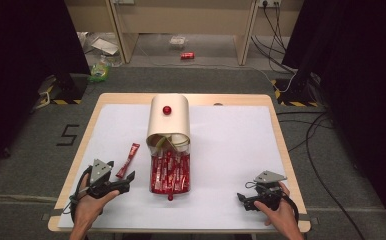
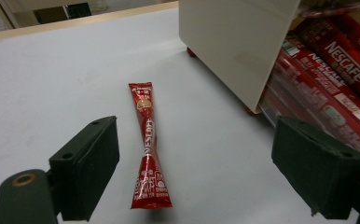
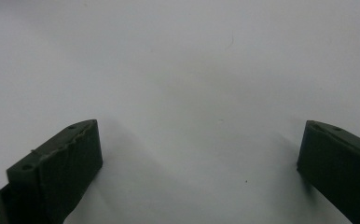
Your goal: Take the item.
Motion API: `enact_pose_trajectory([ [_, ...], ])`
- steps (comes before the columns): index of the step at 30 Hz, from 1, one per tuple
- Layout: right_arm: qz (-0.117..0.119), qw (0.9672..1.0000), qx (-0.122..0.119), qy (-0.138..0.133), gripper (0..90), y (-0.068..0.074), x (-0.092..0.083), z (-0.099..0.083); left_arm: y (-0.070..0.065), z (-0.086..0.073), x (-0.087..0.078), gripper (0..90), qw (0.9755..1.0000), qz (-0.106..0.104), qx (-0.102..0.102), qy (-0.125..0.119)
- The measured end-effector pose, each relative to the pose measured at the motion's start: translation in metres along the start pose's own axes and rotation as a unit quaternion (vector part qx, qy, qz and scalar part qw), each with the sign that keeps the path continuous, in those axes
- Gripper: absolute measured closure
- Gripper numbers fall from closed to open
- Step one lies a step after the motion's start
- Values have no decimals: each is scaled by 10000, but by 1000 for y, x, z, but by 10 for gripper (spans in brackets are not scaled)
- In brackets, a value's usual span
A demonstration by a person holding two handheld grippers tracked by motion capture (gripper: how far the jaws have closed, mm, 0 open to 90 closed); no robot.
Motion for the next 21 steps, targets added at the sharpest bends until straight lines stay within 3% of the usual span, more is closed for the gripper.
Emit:
enact_pose_trajectory([
  [21,3,10000,4,7,3,0,0,0,-13,-6,-16,148,9995,-213,123,-176],
])
Point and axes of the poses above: each handheld gripper's, and its own axes: x roughly forward along the jaws, z roughly out of its top, y roughly to its left, the point moved 8 cm from there along x, roughly forward along the jaws, and after that the axes turned 6 degrees about -x, right-handed, at the moved point
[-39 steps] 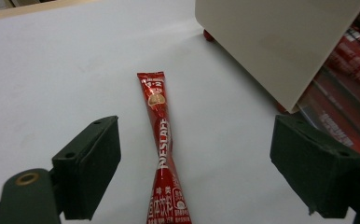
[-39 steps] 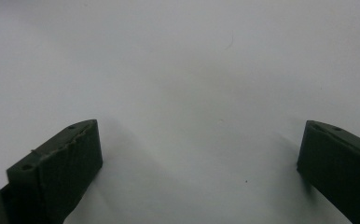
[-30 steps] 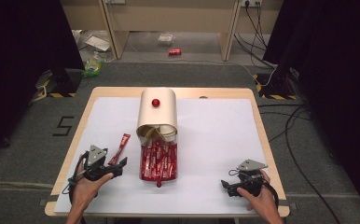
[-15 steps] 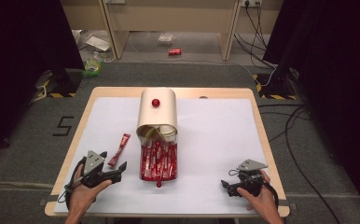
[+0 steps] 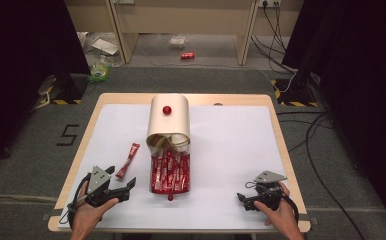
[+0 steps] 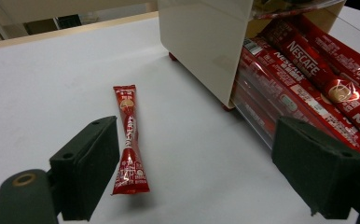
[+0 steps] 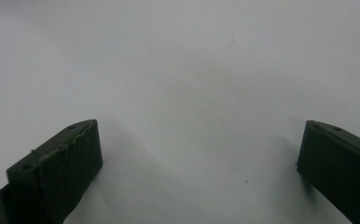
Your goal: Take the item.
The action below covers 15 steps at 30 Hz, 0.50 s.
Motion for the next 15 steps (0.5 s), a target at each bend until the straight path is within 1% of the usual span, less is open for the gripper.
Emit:
enact_pose_trajectory([
  [6,-1,10000,-1,-7,3,0,0,0,-3,-1,-4,149,10000,-48,57,-63],
  [15,0,10000,-2,-2,3,0,0,0,-9,-6,-13,149,9998,-132,72,-164],
])
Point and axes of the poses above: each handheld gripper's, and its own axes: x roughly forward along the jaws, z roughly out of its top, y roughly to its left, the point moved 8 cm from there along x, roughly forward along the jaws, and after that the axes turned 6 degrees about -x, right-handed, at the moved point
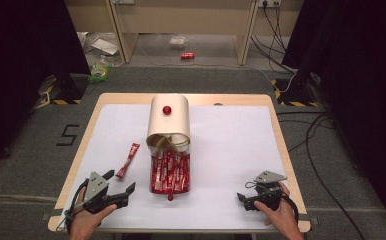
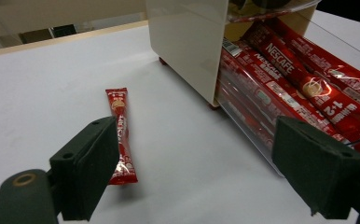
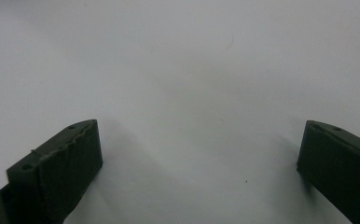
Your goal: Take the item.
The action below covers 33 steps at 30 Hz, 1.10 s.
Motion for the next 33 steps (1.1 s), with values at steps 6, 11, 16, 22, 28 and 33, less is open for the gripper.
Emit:
enact_pose_trajectory([
  [6,2,10000,1,-1,3,0,0,0,-6,-6,-5,148,10000,-51,22,-58],
  [11,-7,10000,-3,-4,3,0,0,0,-10,-11,-5,149,9999,-55,96,-27],
  [16,-2,10000,-1,-5,3,0,0,0,-15,-12,-6,149,9998,-106,159,-84],
  [22,1,10000,2,0,3,0,0,0,-23,-12,-5,149,9995,-175,254,-119],
  [28,0,10000,-3,-1,3,0,0,0,-30,-20,-2,149,9994,-220,263,-84],
  [33,-1,10000,-4,-8,3,0,0,0,-35,-27,0,149,9992,-297,272,-27],
])
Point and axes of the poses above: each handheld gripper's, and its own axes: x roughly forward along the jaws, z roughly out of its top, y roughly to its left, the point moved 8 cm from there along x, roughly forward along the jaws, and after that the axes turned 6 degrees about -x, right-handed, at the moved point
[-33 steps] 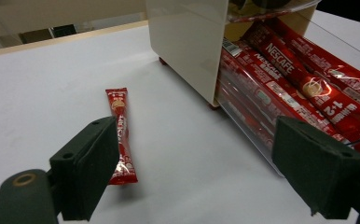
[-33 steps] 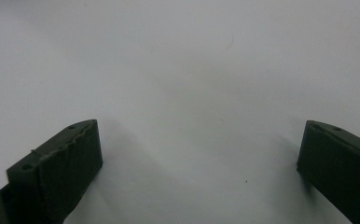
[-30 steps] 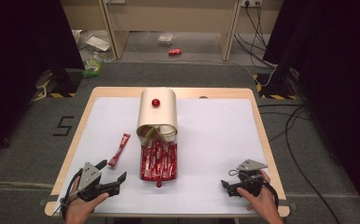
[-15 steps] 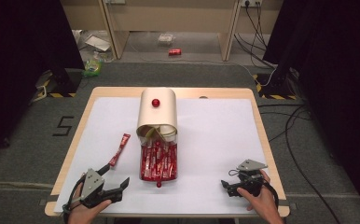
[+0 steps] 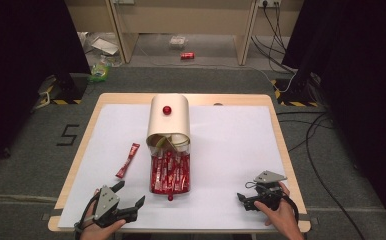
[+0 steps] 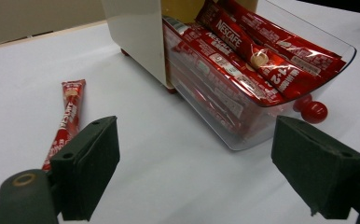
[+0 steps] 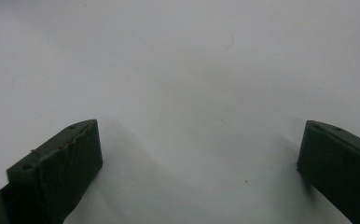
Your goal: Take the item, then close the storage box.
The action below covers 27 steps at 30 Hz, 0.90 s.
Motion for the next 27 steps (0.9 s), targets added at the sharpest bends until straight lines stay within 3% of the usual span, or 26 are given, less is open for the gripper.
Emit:
enact_pose_trajectory([
  [10,0,10000,0,0,3,0,0,0,-3,-8,0,149,10000,-41,5,57],
  [18,1,10000,1,0,3,0,0,0,-7,-20,2,149,9997,-63,65,240],
  [27,4,10000,0,4,3,0,0,0,-6,-19,2,149,9997,-54,70,230],
])
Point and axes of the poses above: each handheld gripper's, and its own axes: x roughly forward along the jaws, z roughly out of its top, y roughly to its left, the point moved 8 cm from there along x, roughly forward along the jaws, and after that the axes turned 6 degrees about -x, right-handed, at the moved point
